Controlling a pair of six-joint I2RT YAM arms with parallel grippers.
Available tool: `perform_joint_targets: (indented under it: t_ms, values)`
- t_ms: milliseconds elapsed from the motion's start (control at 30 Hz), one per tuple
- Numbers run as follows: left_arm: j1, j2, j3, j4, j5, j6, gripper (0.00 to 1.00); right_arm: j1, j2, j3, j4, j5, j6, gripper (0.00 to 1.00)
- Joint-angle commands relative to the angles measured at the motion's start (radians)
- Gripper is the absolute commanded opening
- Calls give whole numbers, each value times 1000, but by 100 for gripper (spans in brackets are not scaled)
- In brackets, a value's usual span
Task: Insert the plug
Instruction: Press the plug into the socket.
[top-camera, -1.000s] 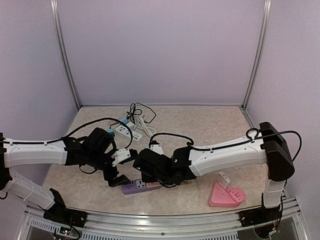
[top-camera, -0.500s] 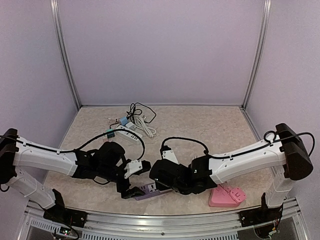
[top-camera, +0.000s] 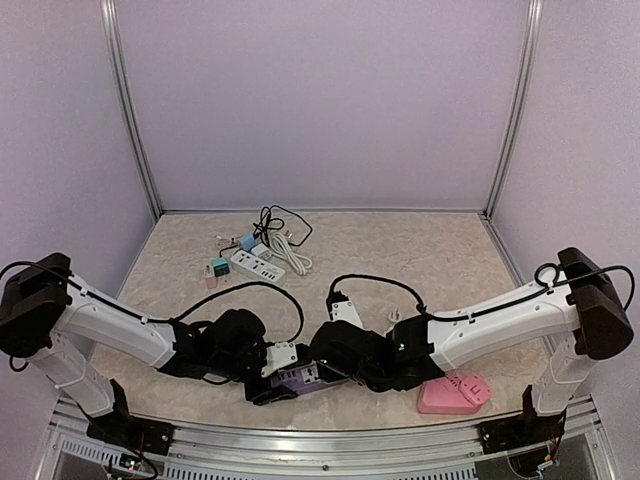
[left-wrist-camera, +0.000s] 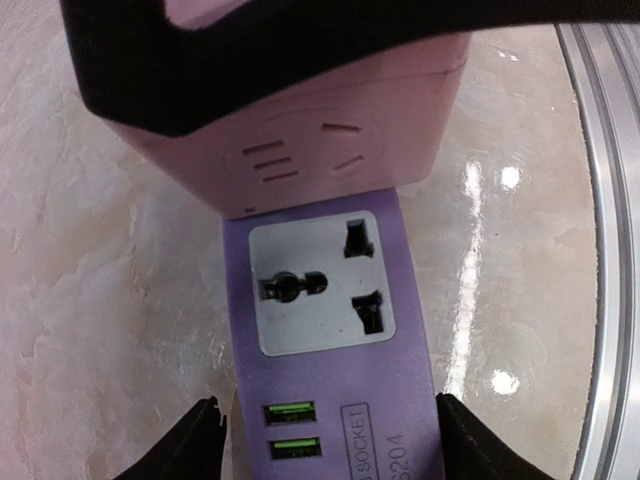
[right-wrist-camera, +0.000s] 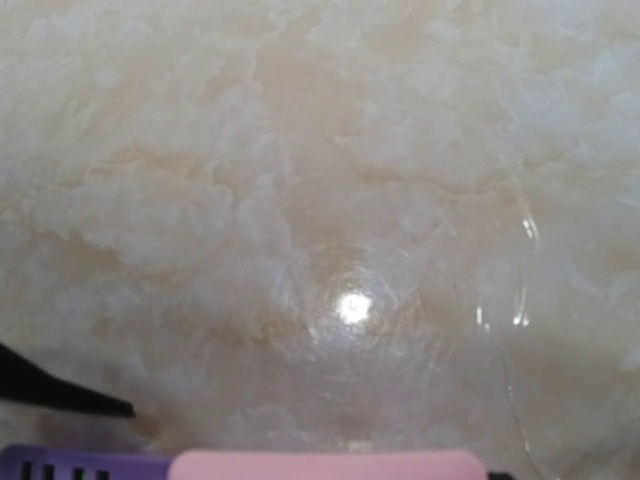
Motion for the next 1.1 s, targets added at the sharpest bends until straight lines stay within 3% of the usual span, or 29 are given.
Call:
perform_joint_targets:
  t_ms: [0,300,500,600,833,1067]
  values:
    - [1,30,40,0,-12,3,61,2,-1,-66,-138,-22,-6,61]
    - [57,86,95,17,-20,-29,36,33,14,-96,-146,-27,53,70]
    - [67,132,131,26,7,-25,10,33,-39,-98,-173,18,72,85]
    - [67,150,150,19,15,-19,0,32,-78,-74,-191,34,49,99]
    - [95,211,203,2,17,-39,0,-63,-154,-48,-158,-100,-24,100]
    - [100,208,197,11,33,-32,0,-127,-120,5,-178,-142,-55,96]
